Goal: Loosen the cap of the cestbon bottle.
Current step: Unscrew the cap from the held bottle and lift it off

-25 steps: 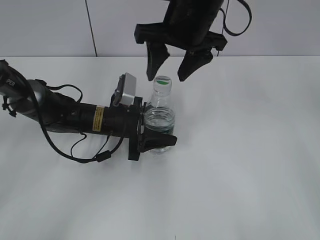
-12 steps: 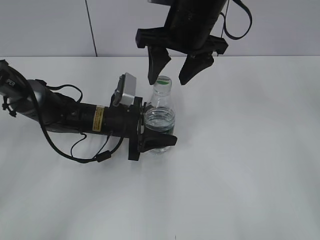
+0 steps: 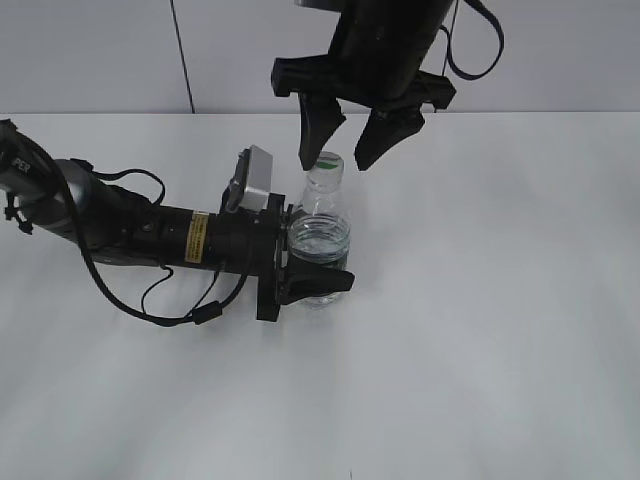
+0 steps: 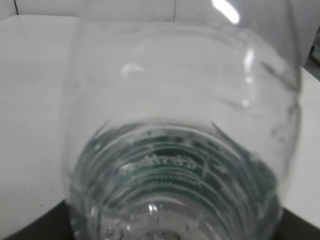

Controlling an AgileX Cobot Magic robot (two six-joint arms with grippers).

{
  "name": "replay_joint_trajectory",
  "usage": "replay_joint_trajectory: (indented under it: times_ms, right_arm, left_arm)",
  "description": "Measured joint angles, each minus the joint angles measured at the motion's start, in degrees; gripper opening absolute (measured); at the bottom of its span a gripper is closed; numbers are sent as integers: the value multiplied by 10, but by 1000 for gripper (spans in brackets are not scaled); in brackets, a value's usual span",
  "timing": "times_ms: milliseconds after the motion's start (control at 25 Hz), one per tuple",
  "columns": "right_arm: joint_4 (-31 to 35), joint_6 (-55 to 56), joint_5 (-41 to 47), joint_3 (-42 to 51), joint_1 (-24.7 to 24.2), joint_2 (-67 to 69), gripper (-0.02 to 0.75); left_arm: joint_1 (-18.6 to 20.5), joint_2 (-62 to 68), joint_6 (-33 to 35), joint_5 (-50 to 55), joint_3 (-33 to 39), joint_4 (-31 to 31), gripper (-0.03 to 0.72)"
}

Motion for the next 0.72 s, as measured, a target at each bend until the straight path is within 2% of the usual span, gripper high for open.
replay_joint_trajectory:
  times_ms: [720]
  right_arm:
    - [0, 0, 0, 0, 3, 9, 439]
  left_arm:
    - [0, 0, 0, 0, 0, 0, 412]
